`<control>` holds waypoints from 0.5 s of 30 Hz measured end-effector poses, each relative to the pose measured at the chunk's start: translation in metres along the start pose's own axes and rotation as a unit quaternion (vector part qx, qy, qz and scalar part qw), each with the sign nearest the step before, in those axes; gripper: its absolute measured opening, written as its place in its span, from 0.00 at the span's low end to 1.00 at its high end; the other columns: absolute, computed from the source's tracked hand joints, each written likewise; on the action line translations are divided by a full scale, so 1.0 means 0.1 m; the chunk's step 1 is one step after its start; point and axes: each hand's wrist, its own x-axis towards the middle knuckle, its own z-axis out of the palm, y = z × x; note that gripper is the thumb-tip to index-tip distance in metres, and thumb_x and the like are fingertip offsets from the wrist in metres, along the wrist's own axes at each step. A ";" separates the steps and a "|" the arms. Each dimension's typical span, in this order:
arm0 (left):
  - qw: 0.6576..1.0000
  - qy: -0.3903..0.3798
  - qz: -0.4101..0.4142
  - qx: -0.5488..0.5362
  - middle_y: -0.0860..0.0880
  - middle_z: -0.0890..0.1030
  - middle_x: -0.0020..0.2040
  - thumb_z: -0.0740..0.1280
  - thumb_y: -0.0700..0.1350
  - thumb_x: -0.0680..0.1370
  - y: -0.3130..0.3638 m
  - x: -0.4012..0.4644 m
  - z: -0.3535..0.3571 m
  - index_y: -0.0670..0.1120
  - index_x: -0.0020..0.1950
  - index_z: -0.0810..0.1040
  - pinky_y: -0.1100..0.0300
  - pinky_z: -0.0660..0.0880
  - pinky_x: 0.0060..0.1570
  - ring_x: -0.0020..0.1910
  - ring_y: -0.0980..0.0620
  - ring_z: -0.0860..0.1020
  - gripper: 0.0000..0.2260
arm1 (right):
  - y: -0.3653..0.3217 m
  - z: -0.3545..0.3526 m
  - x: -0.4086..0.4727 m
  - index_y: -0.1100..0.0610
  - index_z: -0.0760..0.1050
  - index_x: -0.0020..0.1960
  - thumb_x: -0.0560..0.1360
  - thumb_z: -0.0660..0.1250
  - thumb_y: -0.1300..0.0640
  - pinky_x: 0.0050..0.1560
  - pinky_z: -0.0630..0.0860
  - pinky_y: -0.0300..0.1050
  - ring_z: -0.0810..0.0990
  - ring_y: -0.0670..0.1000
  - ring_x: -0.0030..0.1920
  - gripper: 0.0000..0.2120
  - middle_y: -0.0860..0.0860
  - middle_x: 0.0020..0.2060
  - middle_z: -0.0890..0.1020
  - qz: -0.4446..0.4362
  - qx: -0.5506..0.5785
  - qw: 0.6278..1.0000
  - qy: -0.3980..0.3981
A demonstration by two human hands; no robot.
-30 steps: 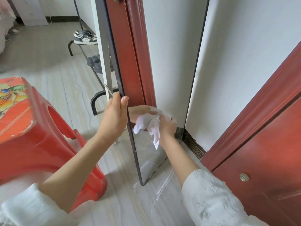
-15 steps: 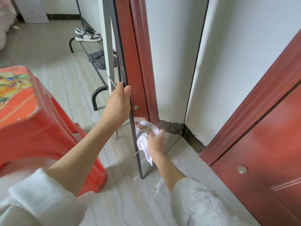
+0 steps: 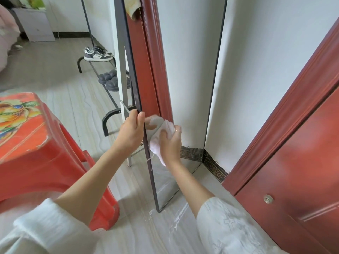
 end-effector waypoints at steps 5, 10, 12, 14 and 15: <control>1.000 0.014 0.008 -0.006 0.50 0.62 0.32 0.50 0.47 0.82 -0.02 0.00 0.02 0.48 0.35 0.57 0.56 0.60 0.32 0.30 0.53 0.62 0.15 | 0.21 -0.20 -0.03 0.60 0.66 0.55 0.75 0.58 0.64 0.37 0.66 0.36 0.72 0.50 0.42 0.09 0.48 0.38 0.70 0.134 -0.040 0.989 -0.038; 0.999 0.024 0.014 -0.036 0.44 0.71 0.37 0.50 0.46 0.82 0.03 -0.05 0.02 0.46 0.35 0.62 0.58 0.61 0.38 0.39 0.47 0.66 0.15 | -0.27 -0.14 0.01 0.56 0.68 0.55 0.75 0.61 0.60 0.51 0.70 0.45 0.74 0.51 0.50 0.09 0.45 0.42 0.73 0.013 0.001 1.000 -0.006; 0.999 0.024 0.014 -0.030 0.49 0.64 0.31 0.51 0.47 0.82 0.01 -0.03 0.04 0.48 0.34 0.60 0.56 0.60 0.37 0.33 0.50 0.64 0.16 | -0.52 -0.06 0.13 0.57 0.70 0.56 0.75 0.63 0.59 0.53 0.71 0.44 0.75 0.51 0.50 0.10 0.47 0.45 0.75 -0.058 0.014 0.998 0.015; 0.999 0.030 0.022 -0.024 0.52 0.62 0.31 0.51 0.47 0.82 -0.02 -0.01 0.07 0.50 0.34 0.58 0.57 0.60 0.34 0.31 0.55 0.63 0.16 | -0.64 0.01 0.20 0.57 0.70 0.54 0.75 0.64 0.60 0.50 0.70 0.35 0.75 0.49 0.49 0.09 0.48 0.47 0.75 -0.117 0.021 0.992 0.032; 0.999 0.034 0.023 -0.024 0.53 0.62 0.31 0.51 0.46 0.82 -0.02 -0.01 0.08 0.50 0.34 0.57 0.58 0.60 0.33 0.31 0.55 0.63 0.16 | -0.61 0.04 0.22 0.55 0.69 0.53 0.75 0.64 0.61 0.48 0.70 0.32 0.75 0.48 0.48 0.08 0.49 0.47 0.76 -0.134 0.024 0.990 0.039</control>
